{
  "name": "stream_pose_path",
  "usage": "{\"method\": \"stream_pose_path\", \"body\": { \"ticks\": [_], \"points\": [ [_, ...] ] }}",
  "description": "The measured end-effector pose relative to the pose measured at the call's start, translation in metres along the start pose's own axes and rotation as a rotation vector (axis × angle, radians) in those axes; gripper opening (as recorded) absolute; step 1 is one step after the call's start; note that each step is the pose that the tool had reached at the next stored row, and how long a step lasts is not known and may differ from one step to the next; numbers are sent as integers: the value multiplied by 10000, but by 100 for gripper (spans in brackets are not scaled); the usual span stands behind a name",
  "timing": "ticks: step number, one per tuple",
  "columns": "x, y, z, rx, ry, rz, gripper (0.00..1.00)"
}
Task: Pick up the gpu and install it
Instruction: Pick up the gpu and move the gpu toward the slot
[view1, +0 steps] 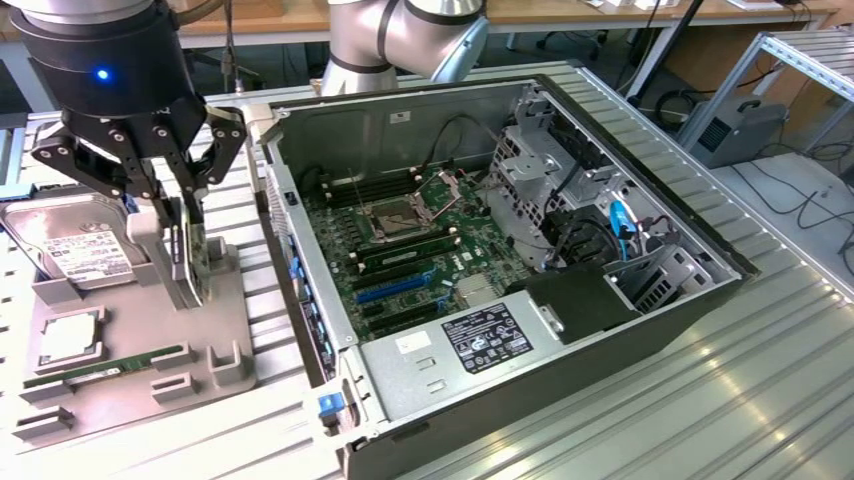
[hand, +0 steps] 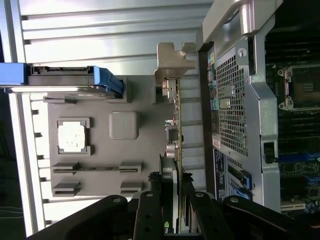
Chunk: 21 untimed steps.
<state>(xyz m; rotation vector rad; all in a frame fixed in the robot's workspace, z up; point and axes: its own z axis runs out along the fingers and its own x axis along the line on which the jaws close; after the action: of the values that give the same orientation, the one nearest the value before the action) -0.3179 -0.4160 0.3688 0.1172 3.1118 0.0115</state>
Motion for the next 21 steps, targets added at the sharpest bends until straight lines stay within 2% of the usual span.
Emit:
{"method": "stream_pose_path", "body": {
  "ticks": [21],
  "points": [
    [-3,1,-130,0,0,0,27]
  ]
}}
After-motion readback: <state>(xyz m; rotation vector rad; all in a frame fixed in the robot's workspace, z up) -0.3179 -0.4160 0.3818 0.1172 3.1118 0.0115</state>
